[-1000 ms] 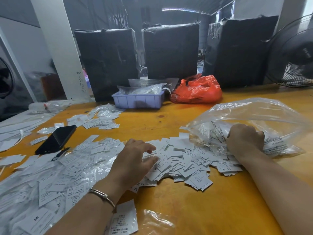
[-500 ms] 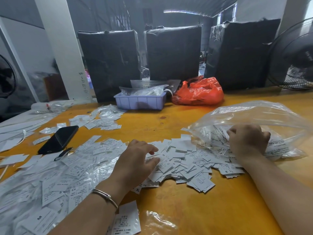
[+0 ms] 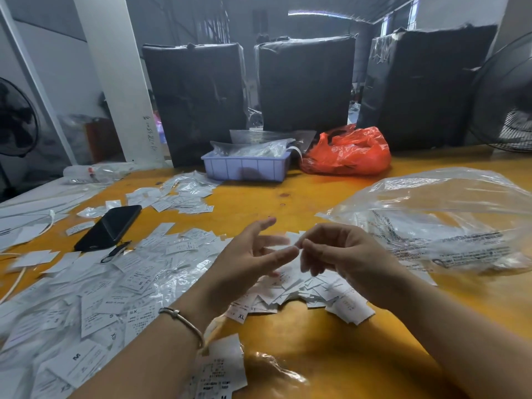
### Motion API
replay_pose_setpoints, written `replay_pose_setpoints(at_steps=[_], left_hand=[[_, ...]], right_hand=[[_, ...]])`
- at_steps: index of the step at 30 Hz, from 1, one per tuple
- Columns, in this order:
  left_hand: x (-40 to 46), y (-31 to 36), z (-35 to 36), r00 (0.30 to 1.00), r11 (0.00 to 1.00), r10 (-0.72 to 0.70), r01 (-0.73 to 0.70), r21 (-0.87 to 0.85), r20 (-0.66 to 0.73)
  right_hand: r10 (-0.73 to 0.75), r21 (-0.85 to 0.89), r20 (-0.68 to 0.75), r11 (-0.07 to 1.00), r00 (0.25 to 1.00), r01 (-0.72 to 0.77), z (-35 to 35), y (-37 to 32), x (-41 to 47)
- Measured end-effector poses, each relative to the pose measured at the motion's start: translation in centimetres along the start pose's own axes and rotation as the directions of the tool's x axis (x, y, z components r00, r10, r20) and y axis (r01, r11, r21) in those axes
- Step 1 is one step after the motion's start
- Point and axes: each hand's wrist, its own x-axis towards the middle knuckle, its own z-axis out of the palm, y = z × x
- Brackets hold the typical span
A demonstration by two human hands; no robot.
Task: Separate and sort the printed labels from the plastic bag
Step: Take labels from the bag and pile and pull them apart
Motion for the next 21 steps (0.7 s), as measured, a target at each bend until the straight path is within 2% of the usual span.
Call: replay_pose_setpoints(at_steps=[2, 4, 7, 8, 10, 12, 14, 17, 19, 21], left_hand=[[-0.1, 0.2, -0.1, 0.998, 0.989, -0.039, 0.046, -0.138, 0.058], [-0.2, 0.4, -0.3, 0.997, 0.98, -0.037, 0.05, -0.195, 0.069], [-0.3, 0.4, -0.9, 1.0, 0.979, -0.012, 0.011, -0.202, -0.002], [-0.3, 0.3, -1.0, 0.998, 0.981, -0.011, -0.001, -0.194, -0.058], [-0.1, 0.1, -1.2, 0.978, 0.986, -0.009, -0.026, -0.164, -0.206], [0.1, -0.3, -1.3, 0.94, 0.991, 0.001, -0.045, -0.123, -0.341], [0.2, -0.5, -1.4, 0.913, 0.993, 0.018, -0.062, -0.097, -0.408], [0.3, -0.7, -1.3, 0.909, 0.994, 0.028, -0.069, -0.082, -0.417], [0.4, -0.7, -1.3, 0.908, 0.998, 0.023, -0.047, -0.045, -0.419], [0.4, -0.8, -1.3, 0.901, 0.999, 0.013, -0.028, -0.03, -0.434]], right_hand=[[-0.029, 0.025, 0.008, 0.999, 1.0, 0.029, 0.3, 0.0, 0.0], [-0.047, -0.013, -0.017, 0.999, 0.999, 0.047, 0.6, 0.1, 0.0], [-0.065, -0.132, -0.113, 0.99, 0.992, 0.05, 1.0, 0.4, 0.0], [-0.094, -0.226, -0.164, 0.973, 0.982, 0.055, 1.0, 0.6, 0.0], [-0.18, -0.552, -0.232, 0.833, 0.956, 0.023, 0.9, 1.0, 0.1], [-0.196, -0.78, -0.194, 0.625, 0.961, -0.03, 1.0, 1.4, 0.2], [-0.122, -0.872, -0.113, 0.489, 0.986, -0.039, 1.4, 1.6, 0.3], [-0.022, -0.944, -0.063, 0.325, 0.998, -0.053, 2.0, 1.8, 0.5], [-0.009, -0.956, -0.085, 0.283, 0.996, -0.079, 2.3, 1.8, 0.6], [-0.007, -0.944, -0.098, 0.317, 0.995, -0.091, 2.4, 1.7, 0.6]])
